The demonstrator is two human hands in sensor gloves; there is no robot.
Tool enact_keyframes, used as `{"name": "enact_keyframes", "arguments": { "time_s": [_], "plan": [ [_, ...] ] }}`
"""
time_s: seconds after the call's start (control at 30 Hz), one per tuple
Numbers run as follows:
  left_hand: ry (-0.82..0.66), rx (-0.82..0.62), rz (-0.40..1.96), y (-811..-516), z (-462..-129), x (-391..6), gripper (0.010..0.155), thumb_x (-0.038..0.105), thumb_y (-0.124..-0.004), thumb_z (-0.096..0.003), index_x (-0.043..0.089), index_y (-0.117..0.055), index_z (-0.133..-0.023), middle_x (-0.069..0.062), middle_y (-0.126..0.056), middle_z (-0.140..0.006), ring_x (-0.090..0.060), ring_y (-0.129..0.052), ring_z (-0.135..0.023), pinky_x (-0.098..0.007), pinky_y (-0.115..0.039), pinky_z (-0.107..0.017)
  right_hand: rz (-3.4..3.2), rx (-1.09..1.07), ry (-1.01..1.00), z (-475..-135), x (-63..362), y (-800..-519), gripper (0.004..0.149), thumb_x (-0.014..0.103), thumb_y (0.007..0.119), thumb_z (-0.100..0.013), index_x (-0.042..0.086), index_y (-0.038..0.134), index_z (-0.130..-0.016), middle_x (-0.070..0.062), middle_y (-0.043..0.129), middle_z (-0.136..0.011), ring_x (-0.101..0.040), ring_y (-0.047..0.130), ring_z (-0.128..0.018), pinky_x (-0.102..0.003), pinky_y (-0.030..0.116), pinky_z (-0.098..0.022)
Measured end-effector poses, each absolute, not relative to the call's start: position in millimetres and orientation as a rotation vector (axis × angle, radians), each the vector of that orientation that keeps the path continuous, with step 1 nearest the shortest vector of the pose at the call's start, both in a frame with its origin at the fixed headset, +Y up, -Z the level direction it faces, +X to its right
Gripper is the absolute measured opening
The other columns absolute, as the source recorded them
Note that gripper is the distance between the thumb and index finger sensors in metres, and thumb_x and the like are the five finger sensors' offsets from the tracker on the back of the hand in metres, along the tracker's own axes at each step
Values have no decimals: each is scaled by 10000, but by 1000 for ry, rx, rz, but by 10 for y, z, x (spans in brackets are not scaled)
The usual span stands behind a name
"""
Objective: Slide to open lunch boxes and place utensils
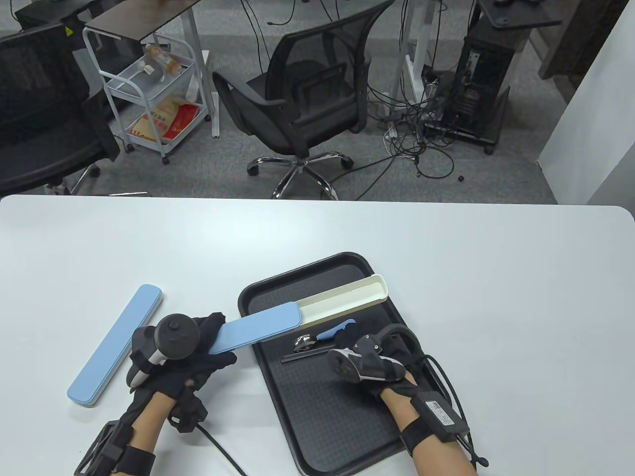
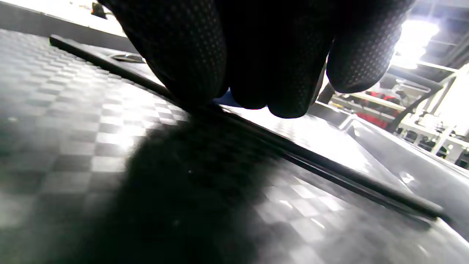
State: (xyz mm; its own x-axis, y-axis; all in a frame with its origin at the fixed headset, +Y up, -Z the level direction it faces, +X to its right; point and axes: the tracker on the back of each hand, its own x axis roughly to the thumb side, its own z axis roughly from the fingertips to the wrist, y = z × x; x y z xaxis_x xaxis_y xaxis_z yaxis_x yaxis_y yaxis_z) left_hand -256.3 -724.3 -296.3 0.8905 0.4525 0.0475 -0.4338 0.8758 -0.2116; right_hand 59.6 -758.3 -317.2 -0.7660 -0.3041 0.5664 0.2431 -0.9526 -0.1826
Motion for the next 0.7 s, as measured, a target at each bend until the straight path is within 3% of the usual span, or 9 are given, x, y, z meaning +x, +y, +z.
{"name": "enact_keyframes", "arguments": {
  "time_s": [0.23,0.47,0.63,0.7],
  "plan": [
    [-96,-201,454,-7247,-2959,-2551,882,528,-954,-414,259,-489,-1114,2,-625,-1129,-357,-559,-1120,-730,-344,-798,-2594,-967,65,-3231,478,-7609,388,235,955,-481,136,908,-854,-127,975,-833,-356,1017,-721,-596,823,-571],
    [-102,-206,436,-7249,-2954,-2522,882,527,-955,-411,260,-492,-1113,4,-628,-1128,-358,-558,-1120,-730,-345,-797,-2521,-1042,22,-3301,435,-7611,413,297,963,-453,130,907,-827,-110,1000,-770,-324,1044,-656,-583,832,-550],
    [-105,-210,428,-7252,-2952,-2514,882,529,-954,-413,261,-490,-1114,5,-628,-1129,-358,-557,-1121,-729,-345,-798,-2385,-1149,179,-3245,416,-7650,376,310,949,-432,140,933,-767,-86,1044,-688,-280,1095,-568,-548,883,-508],
    [-105,-212,428,-7253,-2953,-2514,881,529,-954,-413,262,-491,-1113,5,-627,-1129,-357,-556,-1122,-729,-344,-798,-2452,-1112,142,-3218,438,-7661,365,292,950,-447,133,930,-775,-102,1037,-702,-298,1088,-579,-558,872,-513]
  ]
}}
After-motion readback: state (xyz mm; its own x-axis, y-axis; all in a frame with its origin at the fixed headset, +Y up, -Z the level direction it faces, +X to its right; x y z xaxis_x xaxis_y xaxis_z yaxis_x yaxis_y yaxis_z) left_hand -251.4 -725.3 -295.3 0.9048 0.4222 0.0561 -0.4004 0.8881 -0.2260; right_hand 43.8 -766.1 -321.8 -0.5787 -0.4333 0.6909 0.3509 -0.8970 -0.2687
